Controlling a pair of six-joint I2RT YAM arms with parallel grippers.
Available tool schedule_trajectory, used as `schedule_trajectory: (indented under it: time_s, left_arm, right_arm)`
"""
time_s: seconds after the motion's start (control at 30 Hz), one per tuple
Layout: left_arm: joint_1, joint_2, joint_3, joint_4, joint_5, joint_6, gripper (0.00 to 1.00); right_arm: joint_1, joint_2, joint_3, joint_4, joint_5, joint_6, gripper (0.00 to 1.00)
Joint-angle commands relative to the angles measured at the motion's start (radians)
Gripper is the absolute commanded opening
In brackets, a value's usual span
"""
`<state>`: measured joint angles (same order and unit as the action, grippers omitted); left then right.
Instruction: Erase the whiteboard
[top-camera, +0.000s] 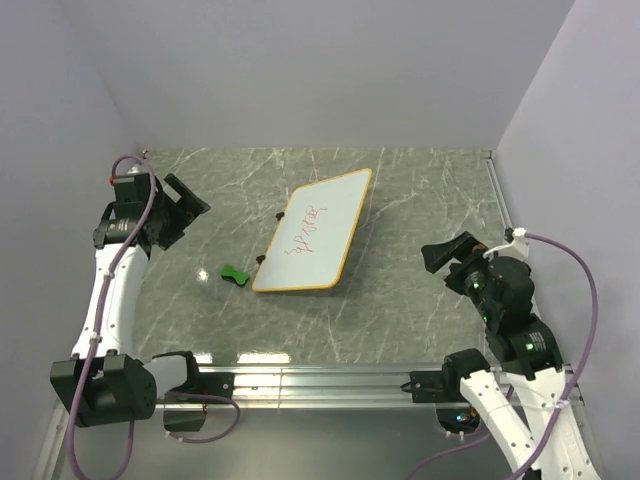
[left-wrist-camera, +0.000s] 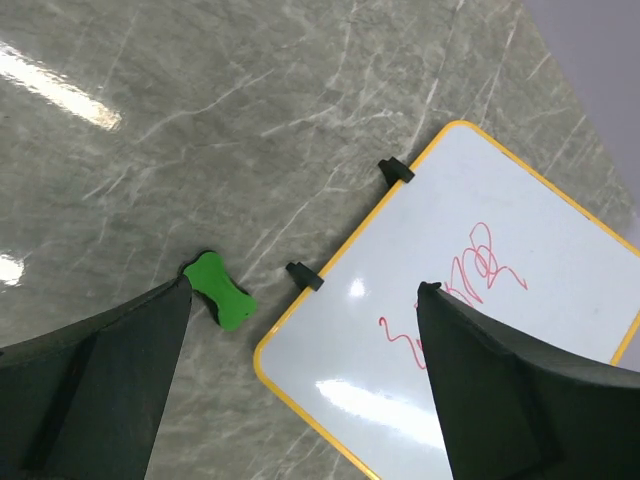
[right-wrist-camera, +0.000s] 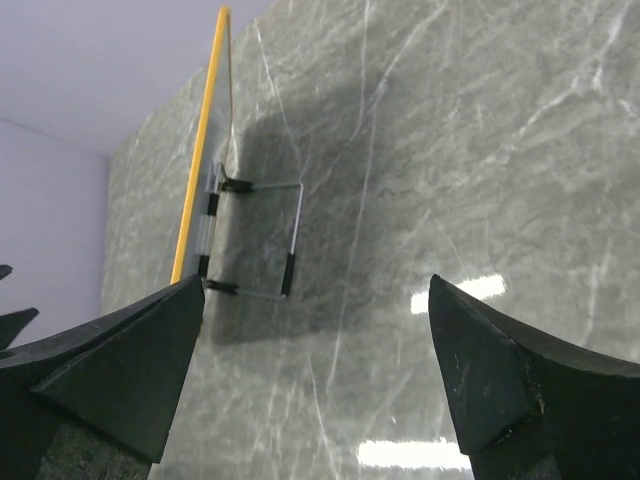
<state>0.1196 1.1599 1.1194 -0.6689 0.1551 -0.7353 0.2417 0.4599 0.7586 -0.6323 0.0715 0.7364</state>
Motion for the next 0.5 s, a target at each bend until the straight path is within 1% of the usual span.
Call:
schedule_trajectory:
  time_s: [0.0,0.07,0.1,0.13,0.17,0.2,0.27,0.3,0.33,0.37,0.4,0.47]
  left_arm:
    - [0.002,-0.019,0.063,-0.076,-0.048,0.063,0.99]
    - [0.002,-0.014,0.051,-0.089,-0.057,0.082,0.99]
    - [0.002,-0.019,0.040,-0.089,-0.072,0.062,0.99]
    - [0.002,-0.020,0.028,-0.109,-0.128,0.033,0.99]
    - [0.002,-0.020,0.023,-0.145,-0.152,0.002,1.00]
    - [0.000,-0.025,0.013,-0.152,-0.152,-0.059,1.00]
    - [-0.001,-0.060,-0.062,-0.138,-0.152,-0.123,0.99]
    - [-0.009,-0.081,-0.094,-0.108,-0.152,-0.201,0.99]
    - [-0.015,-0.124,-0.157,-0.095,-0.152,-0.237,0.99]
    - [-0.026,-0.140,-0.179,-0.095,-0.198,-0.277,0.99]
    - [-0.050,-0.147,-0.197,-0.092,-0.193,-0.315,1.00]
    - [-0.067,-0.126,-0.240,-0.078,-0.164,-0.309,0.99]
  right_arm:
    - [-0.004,0.008,0.123,-0.145,0.011,-0.054,1.00]
    - [-0.002,0.017,0.175,-0.190,0.025,-0.069,1.00]
    - [-0.002,0.020,0.191,-0.199,0.033,-0.072,1.00]
    - [-0.004,0.022,0.209,-0.211,0.042,-0.072,1.00]
    - [-0.005,0.031,0.249,-0.245,0.053,-0.068,1.00]
    - [-0.004,0.034,0.263,-0.257,0.059,-0.069,1.00]
    - [-0.002,0.046,0.278,-0.267,0.039,-0.095,1.00]
    - [-0.004,0.054,0.281,-0.268,0.031,-0.100,1.00]
    - [-0.004,0.063,0.281,-0.273,0.019,-0.104,1.00]
    - [-0.004,0.080,0.280,-0.283,0.014,-0.107,1.00]
    - [-0.002,0.091,0.280,-0.291,0.008,-0.108,1.00]
    - [-0.002,0.117,0.294,-0.317,-0.015,-0.115,1.00]
